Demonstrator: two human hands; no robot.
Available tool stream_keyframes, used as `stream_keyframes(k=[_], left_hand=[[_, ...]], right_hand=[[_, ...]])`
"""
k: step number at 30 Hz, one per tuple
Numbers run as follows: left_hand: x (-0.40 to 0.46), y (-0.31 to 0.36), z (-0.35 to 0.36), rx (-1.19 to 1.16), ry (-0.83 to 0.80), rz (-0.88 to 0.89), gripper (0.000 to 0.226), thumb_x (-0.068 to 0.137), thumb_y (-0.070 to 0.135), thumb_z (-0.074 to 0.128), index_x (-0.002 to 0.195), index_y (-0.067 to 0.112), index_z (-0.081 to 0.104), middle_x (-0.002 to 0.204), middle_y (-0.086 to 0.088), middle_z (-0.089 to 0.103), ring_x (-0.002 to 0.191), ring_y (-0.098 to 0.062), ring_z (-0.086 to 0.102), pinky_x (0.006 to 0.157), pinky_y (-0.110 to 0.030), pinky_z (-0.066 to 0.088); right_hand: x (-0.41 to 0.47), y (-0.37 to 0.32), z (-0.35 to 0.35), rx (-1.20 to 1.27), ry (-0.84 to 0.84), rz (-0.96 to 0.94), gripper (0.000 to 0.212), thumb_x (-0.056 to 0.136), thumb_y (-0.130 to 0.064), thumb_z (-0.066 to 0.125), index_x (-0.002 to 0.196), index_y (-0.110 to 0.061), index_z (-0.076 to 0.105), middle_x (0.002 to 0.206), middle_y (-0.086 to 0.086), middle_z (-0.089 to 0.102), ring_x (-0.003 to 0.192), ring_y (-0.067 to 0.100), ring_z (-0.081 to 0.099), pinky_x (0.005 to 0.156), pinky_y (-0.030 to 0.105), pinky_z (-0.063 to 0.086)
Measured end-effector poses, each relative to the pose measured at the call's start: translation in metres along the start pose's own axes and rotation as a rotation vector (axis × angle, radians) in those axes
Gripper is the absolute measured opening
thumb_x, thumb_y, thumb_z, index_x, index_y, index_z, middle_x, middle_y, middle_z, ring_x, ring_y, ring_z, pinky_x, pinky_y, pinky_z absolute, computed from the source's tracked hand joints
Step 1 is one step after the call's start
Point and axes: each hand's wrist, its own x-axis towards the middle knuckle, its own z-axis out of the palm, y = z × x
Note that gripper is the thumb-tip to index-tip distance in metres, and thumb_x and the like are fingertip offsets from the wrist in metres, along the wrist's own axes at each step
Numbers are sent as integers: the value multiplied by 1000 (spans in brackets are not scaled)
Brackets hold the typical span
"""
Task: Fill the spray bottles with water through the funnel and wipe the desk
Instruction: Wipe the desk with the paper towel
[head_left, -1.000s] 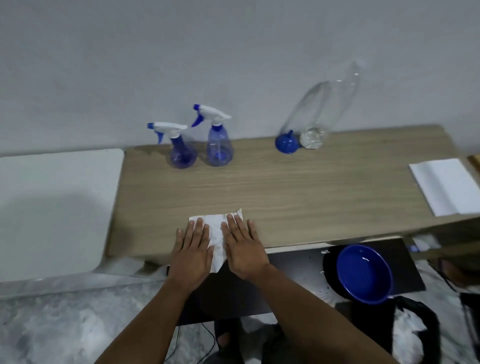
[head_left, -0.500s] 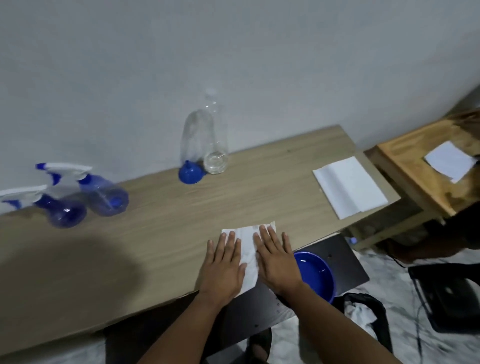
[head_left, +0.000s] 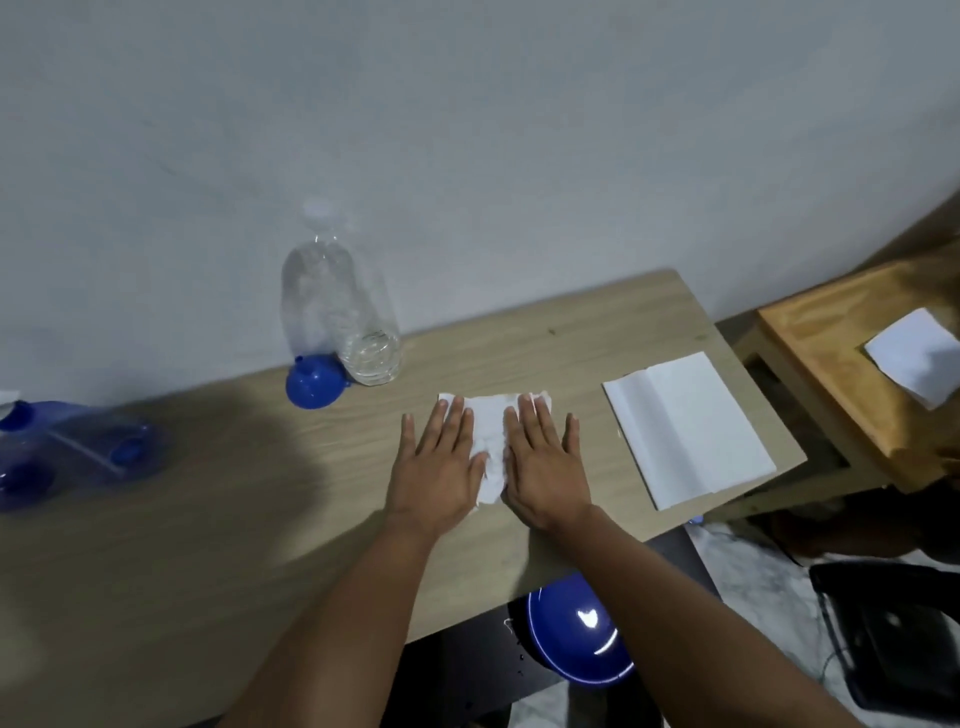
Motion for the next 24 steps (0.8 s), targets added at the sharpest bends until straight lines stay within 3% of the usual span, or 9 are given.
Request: stream_keyframes(k=[4, 8, 15, 18, 22, 24], left_hand=[[39, -8, 2, -41, 67, -86, 63, 104, 42, 17, 160, 12, 21, 169, -3, 13, 156, -20, 3, 122, -58, 8], [62, -12, 3, -45, 89, -102, 64, 102, 41, 15, 160, 14, 18, 169, -2, 12, 156, -19, 1, 123, -58, 5], [48, -22, -2, -11, 42, -36, 70, 101, 48, 4, 161, 13, 10, 170, -4, 3, 156, -21, -2, 124, -55, 7], [13, -22, 0, -16, 32, -5, 68, 102, 46, 8, 161, 13, 12, 169, -4, 2, 156, -20, -4, 124, -54, 7], [-37, -26, -2, -68, -4, 87, 69, 100, 47, 13, 160, 14, 14, 169, -2, 4, 156, -17, -4, 126, -51, 3], [-61, -34, -1, -58, -21, 155, 71, 98, 48, 17, 160, 13, 16, 169, -3, 6, 156, -17, -2, 126, -50, 5]], right_hand=[[62, -3, -17, -6, 0, -26, 84, 93, -49, -4, 168, -12, 9, 176, 14, 0, 163, 32, -5, 128, 61, -1], [93, -2, -28, -26, -6, -50, 92, 87, -53, -10, 168, -13, 7, 177, 11, -3, 164, 29, -6, 128, 63, 0], [70, 0, -37, 2, -70, -59, 80, 97, -48, 3, 169, -13, 5, 176, 11, -6, 163, 28, -10, 130, 58, 4], [32, -12, -28, 76, -71, -41, 84, 95, -53, -1, 169, -14, 8, 176, 10, -5, 163, 26, -10, 131, 55, 1], [-20, -29, -18, 143, -95, 8, 68, 109, -45, 23, 169, -16, 9, 176, 7, -7, 163, 23, -12, 131, 51, -2], [-48, -47, -12, 135, -108, 56, 66, 108, -42, 21, 169, -18, 8, 176, 5, -8, 163, 22, -11, 132, 51, -2]])
